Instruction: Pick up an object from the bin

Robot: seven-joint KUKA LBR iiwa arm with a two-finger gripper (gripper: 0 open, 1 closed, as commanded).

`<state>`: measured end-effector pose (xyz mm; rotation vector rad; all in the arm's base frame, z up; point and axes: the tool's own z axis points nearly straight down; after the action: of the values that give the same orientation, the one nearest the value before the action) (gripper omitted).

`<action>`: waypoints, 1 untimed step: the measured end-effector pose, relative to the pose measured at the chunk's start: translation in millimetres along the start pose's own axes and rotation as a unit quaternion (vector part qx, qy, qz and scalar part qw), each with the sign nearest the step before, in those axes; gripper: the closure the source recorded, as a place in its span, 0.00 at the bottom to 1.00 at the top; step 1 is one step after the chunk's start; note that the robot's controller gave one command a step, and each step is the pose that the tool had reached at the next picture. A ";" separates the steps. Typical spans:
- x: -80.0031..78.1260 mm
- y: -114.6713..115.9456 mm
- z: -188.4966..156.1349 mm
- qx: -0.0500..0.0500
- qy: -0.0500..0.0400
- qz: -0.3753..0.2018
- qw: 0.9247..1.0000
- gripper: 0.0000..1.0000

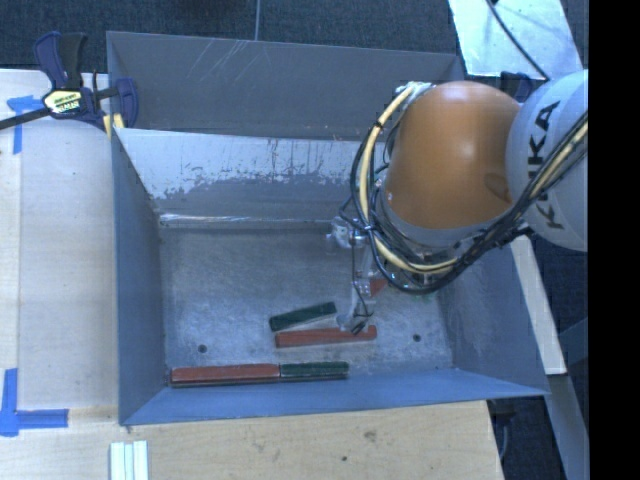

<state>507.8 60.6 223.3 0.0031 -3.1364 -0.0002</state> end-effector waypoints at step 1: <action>-12.9 -16.7 127.0 0.000 -0.001 -0.207 0.978 0.00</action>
Offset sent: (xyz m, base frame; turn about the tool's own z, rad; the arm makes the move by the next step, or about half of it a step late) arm 0.0129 -0.0159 -0.1249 -0.4176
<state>520.1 44.0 96.3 0.6517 -3.0701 -0.0003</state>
